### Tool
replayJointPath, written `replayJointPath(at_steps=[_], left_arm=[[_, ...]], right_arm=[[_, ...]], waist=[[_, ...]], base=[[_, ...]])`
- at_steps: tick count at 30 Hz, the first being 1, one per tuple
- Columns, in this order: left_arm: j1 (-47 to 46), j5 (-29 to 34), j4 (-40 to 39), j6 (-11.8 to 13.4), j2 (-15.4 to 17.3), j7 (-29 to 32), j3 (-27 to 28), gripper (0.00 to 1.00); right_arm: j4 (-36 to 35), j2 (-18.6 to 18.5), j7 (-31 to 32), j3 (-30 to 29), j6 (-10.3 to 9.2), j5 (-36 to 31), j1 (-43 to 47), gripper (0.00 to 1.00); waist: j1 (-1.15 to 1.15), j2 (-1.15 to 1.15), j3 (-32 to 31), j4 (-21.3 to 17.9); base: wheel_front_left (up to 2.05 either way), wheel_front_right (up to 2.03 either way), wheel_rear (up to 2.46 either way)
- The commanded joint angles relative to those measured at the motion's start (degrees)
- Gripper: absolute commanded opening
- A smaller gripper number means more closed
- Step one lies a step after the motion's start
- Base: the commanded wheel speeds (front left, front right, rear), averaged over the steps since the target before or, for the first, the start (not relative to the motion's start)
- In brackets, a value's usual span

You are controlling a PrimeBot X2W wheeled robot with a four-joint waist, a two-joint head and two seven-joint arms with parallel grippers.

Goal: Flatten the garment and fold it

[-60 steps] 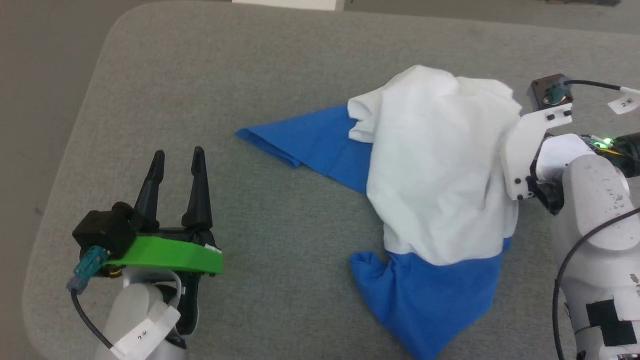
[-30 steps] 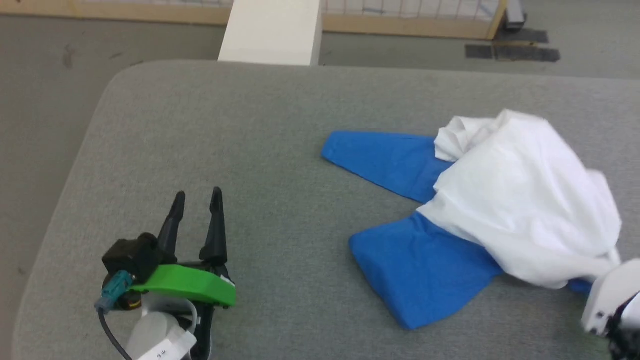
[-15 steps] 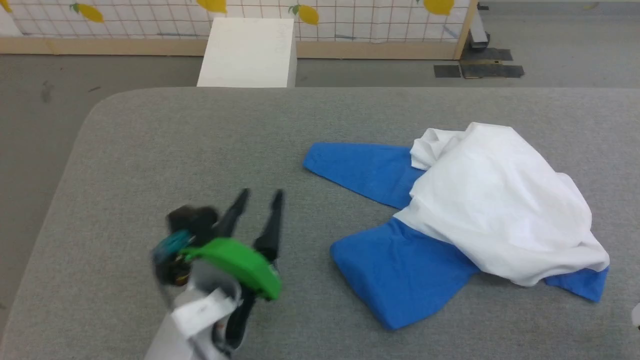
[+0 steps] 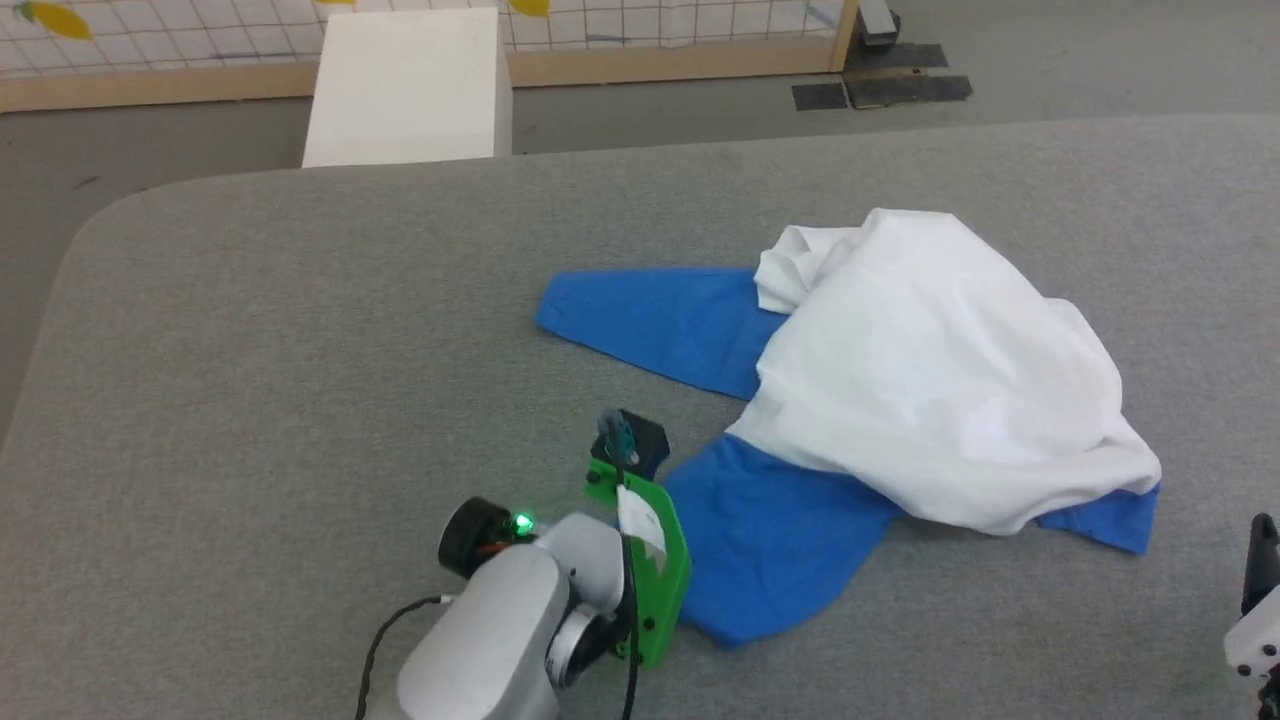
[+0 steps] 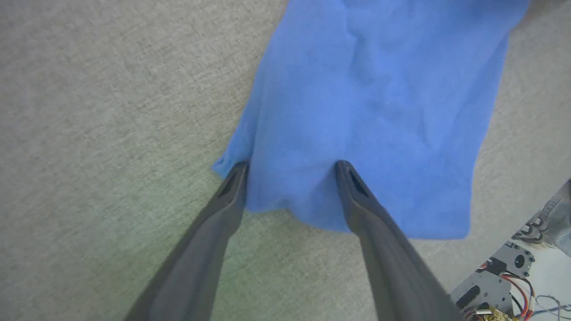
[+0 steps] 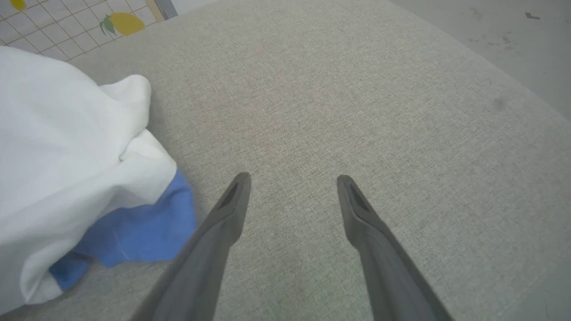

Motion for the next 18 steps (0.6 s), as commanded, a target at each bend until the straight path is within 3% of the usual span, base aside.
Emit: replayJointPath(at_steps=[1, 4, 5, 6, 8, 12, 16, 18], left_arm=[[-0.6, 1.0, 1.1, 0.0, 0.6, 0.7, -0.7, 1.0], [0.0, 1.7, 3.3, -0.9, 0.8, 0.5, -2.5, 1.0], [0.2, 1.3, 3.6, -1.3, 0.8, -0.4, -2.6, 0.4], [0.5, 0.5, 3.6, -1.5, 0.6, -1.5, -2.2, 0.0], [0.6, -1.4, 3.4, -1.7, 0.4, -3.6, -1.0, 0.0], [-0.9, -8.2, -0.2, 0.6, -0.3, -11.2, 6.0, 0.0], [-4.7, -12.4, -4.0, 4.7, -0.2, -19.0, 14.4, 0.0], [-5.8, -13.3, -4.7, 6.8, 1.4, -21.0, 18.5, 0.0]], right_arm=[[0.5, 0.0, -0.7, 0.3, -0.09, 0.6, -0.3, 1.0], [1.4, 0.0, -1.7, 0.3, -0.09, 1.5, -0.5, 1.0], [1.5, 0.0, -2.1, 0.2, -0.09, 1.5, -0.5, 1.0], [1.7, 0.0, -2.3, 0.1, -0.09, 1.4, -0.6, 1.0], [2.0, 0.0, -2.7, 0.0, -0.09, 1.2, -0.6, 1.0], [2.4, 0.0, -3.2, -0.4, -0.09, 0.1, -0.8, 1.0], [3.0, 0.0, -3.1, 0.1, -0.09, -0.8, -0.9, 1.0], [3.2, 0.0, -3.0, 0.7, -0.09, -1.0, -1.1, 1.0]], waist=[[0.0, 0.0, 1.0, -1.0], [0.0, 0.0, 1.5, -1.1], [0.0, 0.0, 1.7, -1.0], [0.0, 0.0, 1.8, -0.9], [0.0, 0.0, 1.8, -0.3], [0.0, 0.0, 1.3, 1.4], [0.0, 0.0, 0.1, 3.4], [0.0, 0.0, -0.3, 4.0]], base=[[0.0, 0.0, 0.0], [0.0, 0.0, 0.0], [0.0, 0.0, 0.0], [0.0, 0.0, 0.0], [0.0, 0.0, 0.0], [0.0, 0.0, 0.0], [0.0, 0.0, 0.0], [0.0, 0.0, 0.0]])
